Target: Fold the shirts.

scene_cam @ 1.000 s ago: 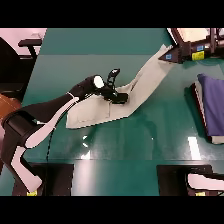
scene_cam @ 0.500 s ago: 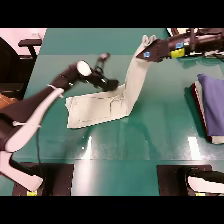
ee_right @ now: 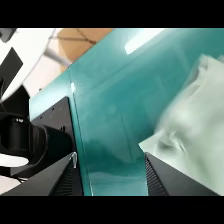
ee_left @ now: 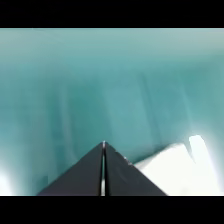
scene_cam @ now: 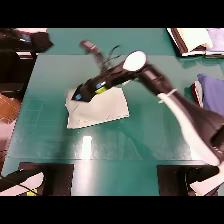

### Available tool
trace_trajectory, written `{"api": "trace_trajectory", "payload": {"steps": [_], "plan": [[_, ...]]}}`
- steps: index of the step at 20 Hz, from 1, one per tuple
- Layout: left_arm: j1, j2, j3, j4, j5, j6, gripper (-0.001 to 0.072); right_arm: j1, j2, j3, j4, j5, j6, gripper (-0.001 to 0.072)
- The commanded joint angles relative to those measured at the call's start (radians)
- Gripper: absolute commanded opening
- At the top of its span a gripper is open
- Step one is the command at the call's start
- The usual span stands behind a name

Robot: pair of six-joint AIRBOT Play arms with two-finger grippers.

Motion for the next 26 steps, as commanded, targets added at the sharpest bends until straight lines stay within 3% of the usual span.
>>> {"api": "trace_trajectory", "payload": {"steps": [1, 3, 8, 11, 12, 13, 14, 15, 19, 23, 26], "plan": [[0.077, 0.085, 0.0, 0.034, -0.061, 0.001, 0.0028, 0.061, -0.129, 0.136, -0.01, 0.108, -0.001, 0.0505], [0.077, 0.085, 0.0, 0.038, -0.108, 0.009, 0.0028, 0.006, -0.12, 0.138, -0.065, 0.185, 0.027, 0.044], [0.077, 0.085, 0.0, 0.038, -0.154, 0.009, 0.0028, -0.265, 0.027, -0.16, -0.143, 0.21, 0.061, 0.044], [0.077, 0.085, 0.0, 0.037, -0.155, 0.008, 0.0029, -0.453, 0.121, -0.405, -0.14, 0.145, 0.075, 0.044], [0.077, 0.085, 0.0, 0.037, -0.152, 0.008, 0.0029, -0.503, 0.14, -0.475, -0.138, 0.104, 0.08, 0.047], [0.077, 0.085, 0.0, 0.037, -0.15, 0.008, 0.0029, -0.547, 0.15, -0.537, -0.131, 0.067, 0.1, 0.0597], [0.077, 0.085, 0.0, 0.037, -0.15, 0.008, 0.0028, -0.574, 0.145, -0.576, -0.132, 0.05, 0.128, 0.0649], [0.077, 0.085, 0.0, 0.037, -0.149, 0.008, 0.0029, -0.594, 0.135, -0.605, -0.129, 0.049, 0.137, 0.0649], [0.077, 0.085, 0.0, 0.034, -0.143, 0.008, 0.0028, -0.559, 0.052, -0.61, -0.064, 0.038, 0.136, 0.0645], [0.077, 0.085, 0.0, 0.033, -0.143, 0.008, 0.0029, -0.437, -0.067, -0.478, -0.008, 0.037, 0.136, 0.0622], [0.077, 0.085, -0.001, 0.018, -0.153, 0.008, 0.0029, -0.341, -0.157, -0.37, 0.074, 0.036, 0.136, 0.0514]]}}
